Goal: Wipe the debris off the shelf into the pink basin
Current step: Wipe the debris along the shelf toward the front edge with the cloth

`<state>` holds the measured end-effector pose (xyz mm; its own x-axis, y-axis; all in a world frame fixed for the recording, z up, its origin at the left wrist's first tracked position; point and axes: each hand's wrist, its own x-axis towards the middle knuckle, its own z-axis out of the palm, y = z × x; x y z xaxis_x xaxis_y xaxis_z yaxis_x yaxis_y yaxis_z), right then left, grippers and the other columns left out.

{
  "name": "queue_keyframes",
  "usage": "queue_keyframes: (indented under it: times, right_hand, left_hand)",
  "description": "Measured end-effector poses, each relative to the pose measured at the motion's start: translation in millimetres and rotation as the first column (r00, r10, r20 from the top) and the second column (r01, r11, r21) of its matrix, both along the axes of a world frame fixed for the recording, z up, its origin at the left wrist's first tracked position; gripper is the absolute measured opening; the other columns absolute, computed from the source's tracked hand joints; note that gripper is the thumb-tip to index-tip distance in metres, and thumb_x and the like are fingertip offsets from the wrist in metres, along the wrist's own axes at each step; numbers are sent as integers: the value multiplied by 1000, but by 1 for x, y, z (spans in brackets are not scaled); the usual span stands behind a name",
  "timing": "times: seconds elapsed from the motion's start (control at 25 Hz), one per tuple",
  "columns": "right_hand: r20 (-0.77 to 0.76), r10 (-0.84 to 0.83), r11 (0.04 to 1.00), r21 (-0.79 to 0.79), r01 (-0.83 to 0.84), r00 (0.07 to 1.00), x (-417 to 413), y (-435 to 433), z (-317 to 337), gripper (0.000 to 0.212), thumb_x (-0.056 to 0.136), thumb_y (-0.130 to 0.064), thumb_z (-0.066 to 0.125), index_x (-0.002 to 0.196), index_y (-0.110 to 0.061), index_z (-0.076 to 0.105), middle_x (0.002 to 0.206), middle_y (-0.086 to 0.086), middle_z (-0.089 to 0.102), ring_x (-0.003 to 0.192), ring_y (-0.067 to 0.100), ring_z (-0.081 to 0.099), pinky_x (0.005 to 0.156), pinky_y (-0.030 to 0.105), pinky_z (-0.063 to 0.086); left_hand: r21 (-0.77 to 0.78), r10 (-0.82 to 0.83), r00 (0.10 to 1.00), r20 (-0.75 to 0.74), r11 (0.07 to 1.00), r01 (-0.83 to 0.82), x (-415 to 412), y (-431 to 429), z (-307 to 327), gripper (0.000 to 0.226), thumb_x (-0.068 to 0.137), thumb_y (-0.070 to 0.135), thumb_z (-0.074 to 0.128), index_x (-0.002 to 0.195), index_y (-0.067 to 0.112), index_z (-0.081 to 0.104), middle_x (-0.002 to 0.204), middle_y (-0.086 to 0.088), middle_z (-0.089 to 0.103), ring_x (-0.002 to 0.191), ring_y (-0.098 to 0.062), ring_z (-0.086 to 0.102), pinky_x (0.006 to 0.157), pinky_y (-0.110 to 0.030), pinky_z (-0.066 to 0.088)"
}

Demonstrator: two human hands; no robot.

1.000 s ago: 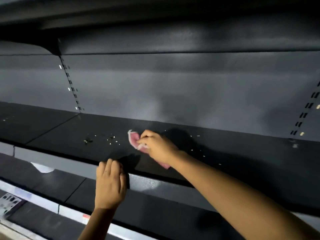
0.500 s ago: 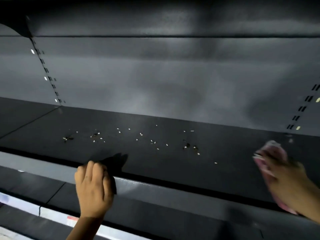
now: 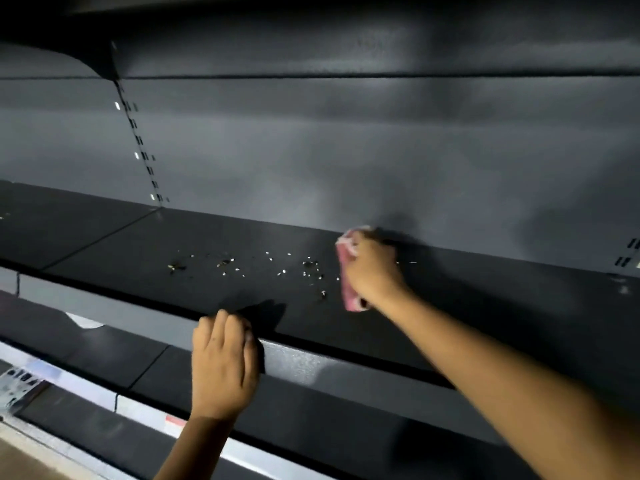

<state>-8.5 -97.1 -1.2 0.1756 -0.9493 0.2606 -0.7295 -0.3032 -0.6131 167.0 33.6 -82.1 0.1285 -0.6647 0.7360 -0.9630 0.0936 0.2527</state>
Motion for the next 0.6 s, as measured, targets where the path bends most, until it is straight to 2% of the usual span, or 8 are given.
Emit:
queue_keyframes:
  times: [0.12, 0.2, 0.28, 0.36, 0.4, 0.48, 0.56, 0.6]
  right_hand:
    - [12, -207, 974, -90, 208, 978, -95, -20, 7, 19, 90, -16, 49, 105, -10, 59, 107, 19, 67, 94, 33, 65, 76, 30, 45]
    - [-173, -405, 909, 32, 416, 898, -159, -20, -5, 26, 89, -26, 41, 98, -9, 59, 108, 23, 66, 88, 33, 62, 85, 36, 46]
    - [-512, -453, 806, 113, 581, 729, -181, -15, -20, 41, 91, -37, 26, 109, -18, 58, 131, 14, 54, 114, 32, 51, 104, 43, 35]
    - [-648, -441, 796, 37, 604, 621, -160, -24, -29, 39, 94, -37, 26, 114, -25, 58, 136, 6, 49, 127, 28, 40, 108, 45, 28]
    - [-648, -423, 836, -9, 549, 633, -136, -29, -28, 34, 94, -31, 30, 105, -24, 62, 125, 6, 57, 120, 25, 48, 103, 44, 33]
    - [-565, -339, 928, -69, 366, 752, -71, -38, -26, 21, 89, -20, 42, 94, -22, 62, 108, 4, 64, 101, 19, 60, 92, 33, 46]
    - [-384, -177, 982, -4, 190, 906, 5, -46, -28, 30, 86, -7, 47, 110, -19, 60, 117, 4, 62, 106, 18, 60, 86, 14, 42]
    - [-278, -98, 991, 58, 118, 956, 41, -48, -28, 35, 88, -4, 44, 116, -19, 58, 121, 5, 61, 110, 20, 58, 89, 17, 39]
  left_hand:
    - [-36, -2, 999, -35, 999, 1, 1, -3, -3, 13, 84, 17, 30, 75, 13, 39, 68, -12, 47, 65, -25, 33, 63, -37, 24]
    - [-77, -31, 998, -56, 997, 27, 3, -5, -6, 8, 82, 17, 33, 77, 16, 40, 67, -11, 50, 66, -24, 30, 63, -36, 23]
    - [-100, -48, 998, -40, 994, 44, 7, -8, -5, 4, 78, 19, 37, 78, 18, 41, 65, -10, 54, 65, -24, 29, 62, -35, 23]
    - [-100, -72, 997, -20, 993, 69, 6, -9, -5, 4, 74, 22, 40, 76, 22, 42, 68, -8, 61, 64, -25, 29, 62, -33, 26]
    - [-78, -102, 994, -26, 992, 100, 5, -11, -6, 5, 73, 22, 41, 75, 24, 44, 71, -4, 65, 64, -24, 31, 64, -31, 27]
    - [-12, -190, 982, -19, 982, 190, 5, -16, -8, 15, 74, 20, 42, 75, 29, 54, 82, 6, 71, 66, -20, 39, 67, -27, 31]
    - [98, -335, 942, 18, 938, 332, 17, -18, -8, 29, 85, 20, 36, 76, 31, 61, 95, 15, 69, 80, -6, 51, 74, -20, 37]
    - [204, -389, 921, 19, 903, 378, 21, -17, -2, 39, 93, 24, 27, 76, 33, 62, 96, 19, 66, 86, 4, 52, 77, -15, 36]
